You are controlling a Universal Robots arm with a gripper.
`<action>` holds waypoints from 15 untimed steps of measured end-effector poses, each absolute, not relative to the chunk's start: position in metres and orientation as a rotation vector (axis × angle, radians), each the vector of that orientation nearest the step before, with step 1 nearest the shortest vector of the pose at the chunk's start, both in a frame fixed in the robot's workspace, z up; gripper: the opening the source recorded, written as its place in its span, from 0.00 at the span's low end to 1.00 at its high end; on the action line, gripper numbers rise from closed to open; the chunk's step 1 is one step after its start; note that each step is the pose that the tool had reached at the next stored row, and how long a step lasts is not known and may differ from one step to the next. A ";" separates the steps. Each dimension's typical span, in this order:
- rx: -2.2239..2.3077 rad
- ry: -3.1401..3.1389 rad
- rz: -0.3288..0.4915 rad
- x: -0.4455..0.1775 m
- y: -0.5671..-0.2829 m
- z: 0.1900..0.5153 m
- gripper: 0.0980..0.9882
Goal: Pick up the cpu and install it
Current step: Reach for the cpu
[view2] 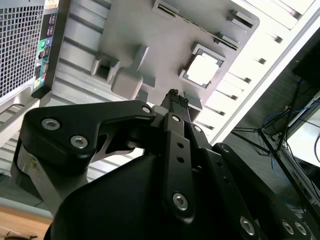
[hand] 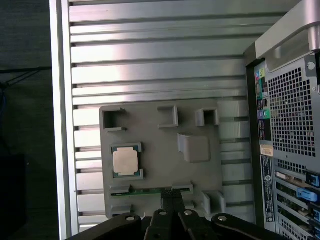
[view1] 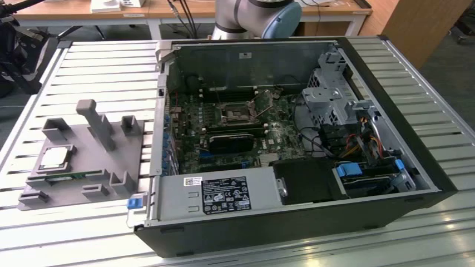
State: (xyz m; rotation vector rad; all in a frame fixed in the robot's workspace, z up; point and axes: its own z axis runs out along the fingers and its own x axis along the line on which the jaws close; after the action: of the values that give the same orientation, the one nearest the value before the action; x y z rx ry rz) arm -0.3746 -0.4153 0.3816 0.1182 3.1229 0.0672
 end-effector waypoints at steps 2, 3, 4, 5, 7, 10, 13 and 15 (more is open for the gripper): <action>0.118 3.123 0.067 -0.379 -0.415 0.381 0.01; 0.118 3.123 0.067 -0.380 -0.415 0.381 0.01; 0.118 3.123 0.067 -0.382 -0.415 0.380 0.01; 0.118 3.123 0.067 -0.383 -0.415 0.380 0.01; 0.118 3.124 0.067 -0.386 -0.415 0.379 0.01; 0.118 3.125 0.067 -0.391 -0.415 0.378 0.01; 0.118 3.125 0.067 -0.395 -0.415 0.376 0.01; 0.118 3.127 0.067 -0.396 -0.415 0.375 0.01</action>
State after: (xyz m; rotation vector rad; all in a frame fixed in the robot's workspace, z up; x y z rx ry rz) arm -0.3959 -0.4153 0.3755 0.1184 3.1267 0.0672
